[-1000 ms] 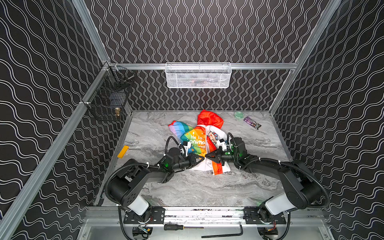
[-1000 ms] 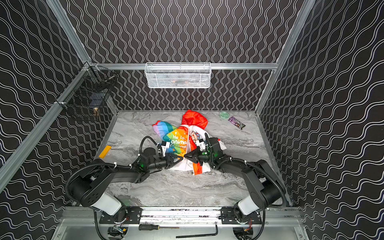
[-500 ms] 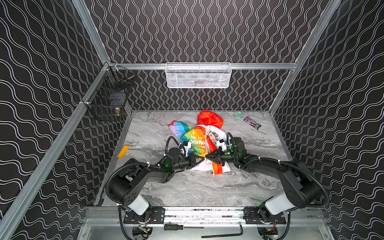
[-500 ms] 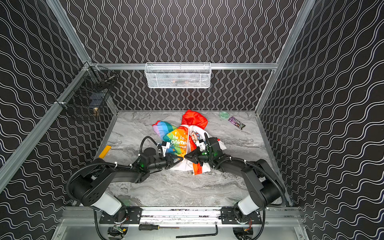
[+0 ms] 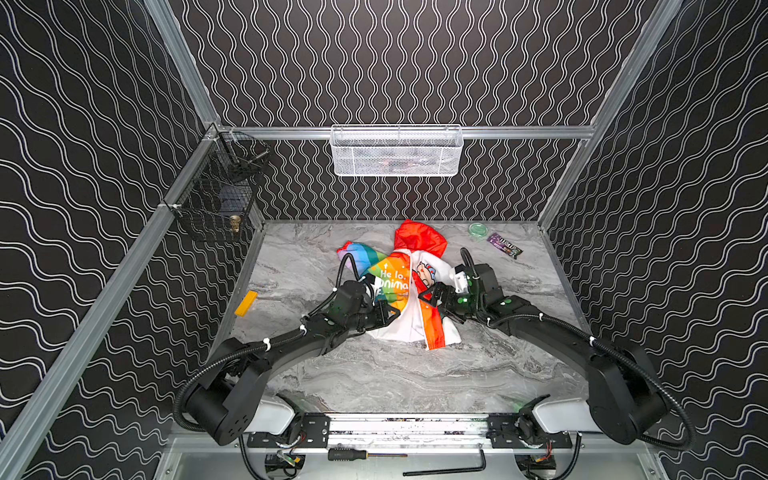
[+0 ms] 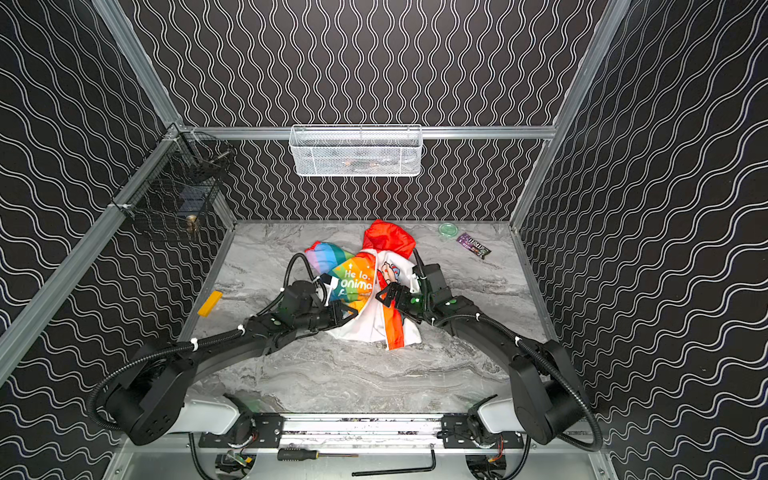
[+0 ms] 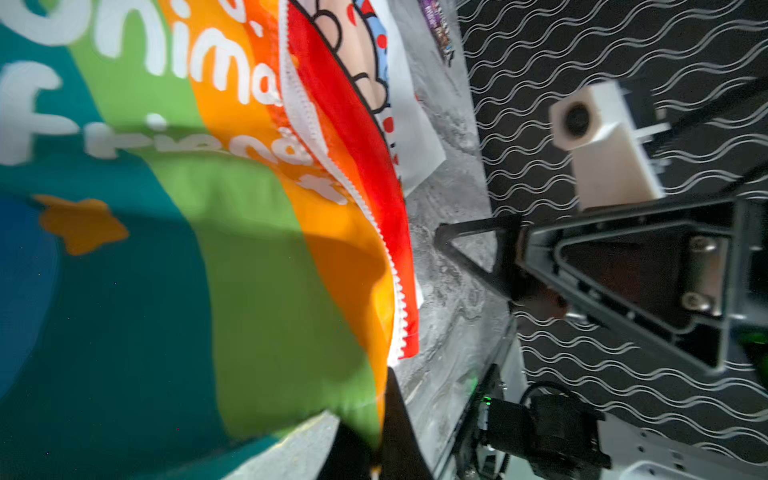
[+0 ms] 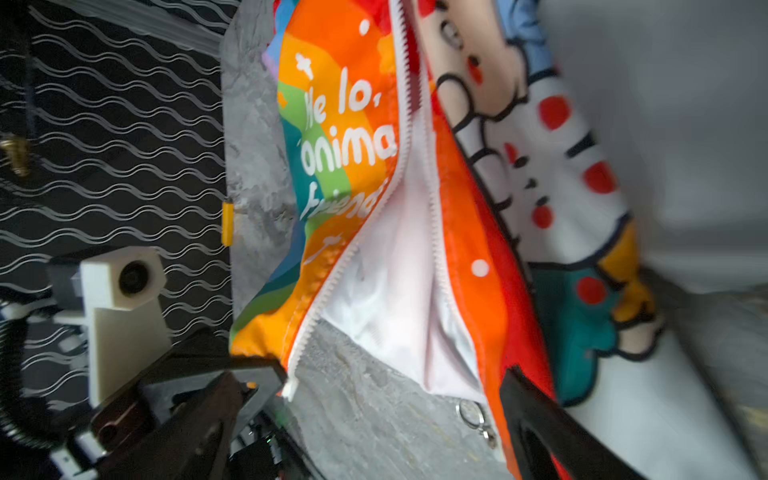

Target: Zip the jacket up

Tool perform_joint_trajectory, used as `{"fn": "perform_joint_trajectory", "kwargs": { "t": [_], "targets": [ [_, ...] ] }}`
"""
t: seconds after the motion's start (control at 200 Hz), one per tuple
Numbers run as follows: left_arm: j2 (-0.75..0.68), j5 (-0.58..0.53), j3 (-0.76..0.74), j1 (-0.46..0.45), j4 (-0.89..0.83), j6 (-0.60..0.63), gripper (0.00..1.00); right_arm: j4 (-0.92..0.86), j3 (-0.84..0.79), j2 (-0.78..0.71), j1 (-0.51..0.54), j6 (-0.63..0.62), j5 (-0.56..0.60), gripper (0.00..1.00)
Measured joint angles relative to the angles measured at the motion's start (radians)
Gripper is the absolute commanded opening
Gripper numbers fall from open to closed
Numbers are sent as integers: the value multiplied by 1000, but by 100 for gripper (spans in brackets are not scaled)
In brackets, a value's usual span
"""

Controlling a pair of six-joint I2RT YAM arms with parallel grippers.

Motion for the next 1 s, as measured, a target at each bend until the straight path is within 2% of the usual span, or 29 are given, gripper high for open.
{"fn": "perform_joint_trajectory", "kwargs": {
  "t": [0.13,0.285,0.52,0.631,0.696,0.761,0.851,1.001],
  "targets": [
    [-32,-77,48,0,-131,77,0,-97,53,-30,-5,-57,153,99],
    [-98,-201,65,0,-212,132,0,-114,62,-66,-23,-109,242,99],
    [-149,-398,64,2,-225,193,0,26,-113,-261,-30,-99,386,99],
    [-166,-467,23,3,-186,203,0,33,-111,-291,-77,-69,432,99],
    [-175,-478,-10,6,-151,220,0,5,-66,-269,-117,-55,435,98],
    [-170,-480,-19,10,-133,222,0,-13,-25,-239,-142,-59,417,89],
    [-127,-475,18,24,-130,222,0,-31,-7,-203,-148,-77,343,80],
    [-54,-444,68,31,-144,203,0,-43,-31,-168,-152,-82,201,72]
  ]
}}
